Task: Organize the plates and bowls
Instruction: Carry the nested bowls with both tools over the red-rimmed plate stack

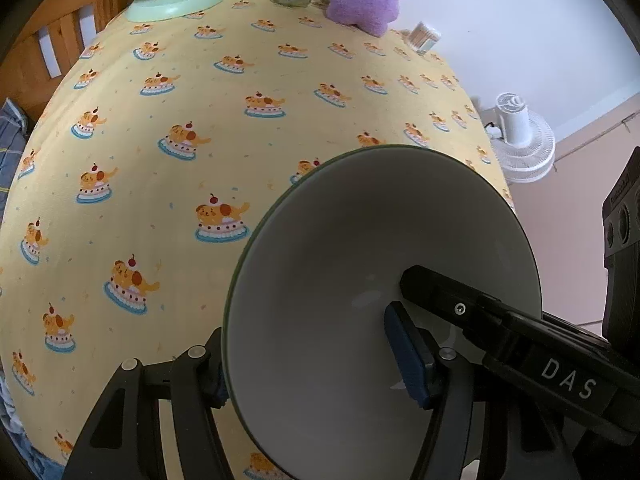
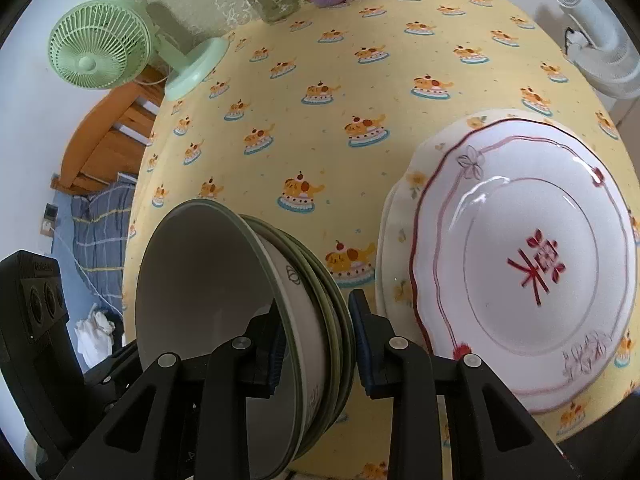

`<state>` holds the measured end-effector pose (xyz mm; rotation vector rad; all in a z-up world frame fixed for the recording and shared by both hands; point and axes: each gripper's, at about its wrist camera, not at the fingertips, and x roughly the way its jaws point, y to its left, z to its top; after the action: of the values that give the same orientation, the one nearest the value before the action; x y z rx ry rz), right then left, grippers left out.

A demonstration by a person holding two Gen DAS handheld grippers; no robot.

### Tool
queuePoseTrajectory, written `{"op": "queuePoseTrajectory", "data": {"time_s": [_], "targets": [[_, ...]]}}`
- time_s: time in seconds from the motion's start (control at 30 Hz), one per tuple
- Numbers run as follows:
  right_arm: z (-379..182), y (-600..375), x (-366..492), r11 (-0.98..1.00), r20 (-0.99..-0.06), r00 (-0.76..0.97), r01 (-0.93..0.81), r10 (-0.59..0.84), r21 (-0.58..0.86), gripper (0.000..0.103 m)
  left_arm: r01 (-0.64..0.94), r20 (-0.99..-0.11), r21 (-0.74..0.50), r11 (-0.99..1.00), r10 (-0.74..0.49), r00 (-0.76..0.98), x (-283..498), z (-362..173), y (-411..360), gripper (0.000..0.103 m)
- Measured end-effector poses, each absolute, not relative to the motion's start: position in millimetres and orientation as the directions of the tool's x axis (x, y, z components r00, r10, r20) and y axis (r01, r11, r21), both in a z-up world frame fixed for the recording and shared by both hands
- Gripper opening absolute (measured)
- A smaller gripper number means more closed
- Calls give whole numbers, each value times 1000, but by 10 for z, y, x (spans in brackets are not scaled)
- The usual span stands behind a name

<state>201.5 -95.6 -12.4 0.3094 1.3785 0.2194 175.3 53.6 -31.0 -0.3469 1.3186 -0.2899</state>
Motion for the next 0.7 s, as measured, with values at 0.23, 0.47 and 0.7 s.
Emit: {"op": "queuePoseTrajectory", "data": {"time_s": [0.23,0.47,0.7], "targets": [[164,-970,1859,945,-925,229,52,303,323,32,74,-870,-421,904,-426,248,1664,-69,522,65],[372,-1038,1671,947,-925,270,103,268,305,32,130,-856,-438,890,-457,243,1559,93,417,65],[444,-1217,1654,946,-913,297,79,279,314,32,117,-854,-421,899,-437,283,1547,160,221,65]]}}
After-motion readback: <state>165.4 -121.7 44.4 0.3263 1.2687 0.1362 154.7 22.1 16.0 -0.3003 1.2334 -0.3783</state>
